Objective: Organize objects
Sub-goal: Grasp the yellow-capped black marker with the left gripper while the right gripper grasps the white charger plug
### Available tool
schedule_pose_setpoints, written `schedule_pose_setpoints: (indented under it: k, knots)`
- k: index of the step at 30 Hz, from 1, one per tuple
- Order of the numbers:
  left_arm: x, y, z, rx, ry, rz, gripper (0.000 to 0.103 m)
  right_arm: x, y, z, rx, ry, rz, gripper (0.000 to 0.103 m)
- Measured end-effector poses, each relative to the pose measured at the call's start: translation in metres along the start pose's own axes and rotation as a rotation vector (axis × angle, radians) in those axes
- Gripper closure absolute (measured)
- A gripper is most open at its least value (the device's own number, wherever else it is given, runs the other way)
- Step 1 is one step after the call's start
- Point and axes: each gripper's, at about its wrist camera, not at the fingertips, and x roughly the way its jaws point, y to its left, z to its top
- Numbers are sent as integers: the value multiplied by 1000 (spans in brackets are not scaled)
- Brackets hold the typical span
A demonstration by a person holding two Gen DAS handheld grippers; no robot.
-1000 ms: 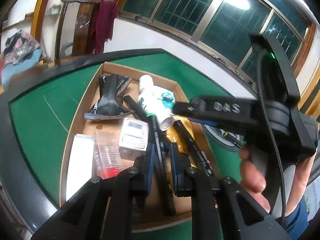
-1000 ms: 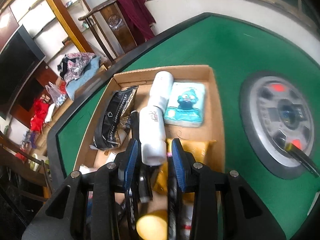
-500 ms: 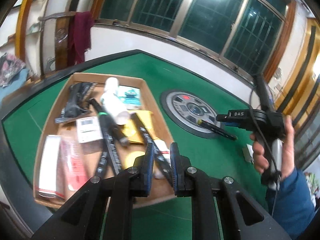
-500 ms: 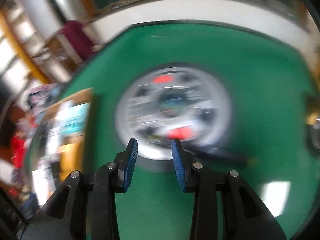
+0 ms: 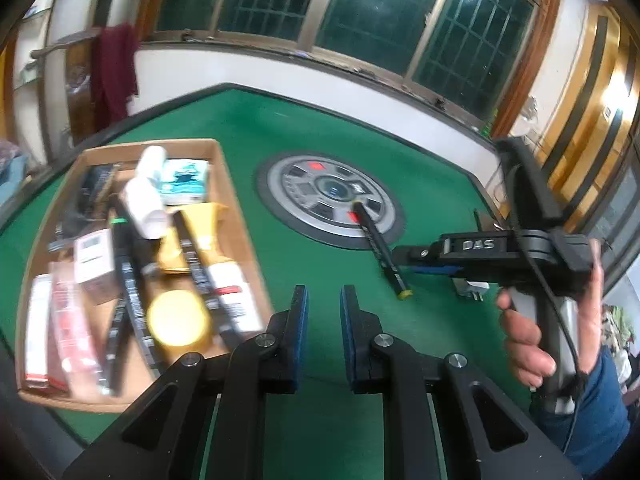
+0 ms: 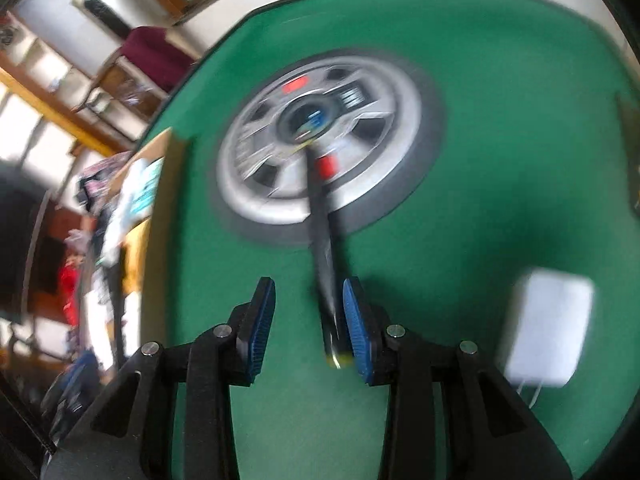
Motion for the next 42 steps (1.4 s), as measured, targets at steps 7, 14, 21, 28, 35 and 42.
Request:
schedule_pose_setpoints:
  k: [7,14,21,28,35,42]
  knots:
    - [39,-42,25,55,101,-47,90,-67,-31,-24,89,-170,-27,70]
    - [105,-73,48,50,240,-12,90,-87,-77,-26,217,-233,-135,67]
    - [143,-91,50,89,294,81,90,-87,-88,-23,242,-223,-114,67]
    - [160,-91,48,83,310,150,86,-86,-90,-23,240,-227,-112,64]
    - [149,-96,37,159,248,203,91,-75,-83,-25,216,-192,-145,62]
    - [136,-86,28,129,196,198,92,-66,-73,-25,156,-191,-245,60]
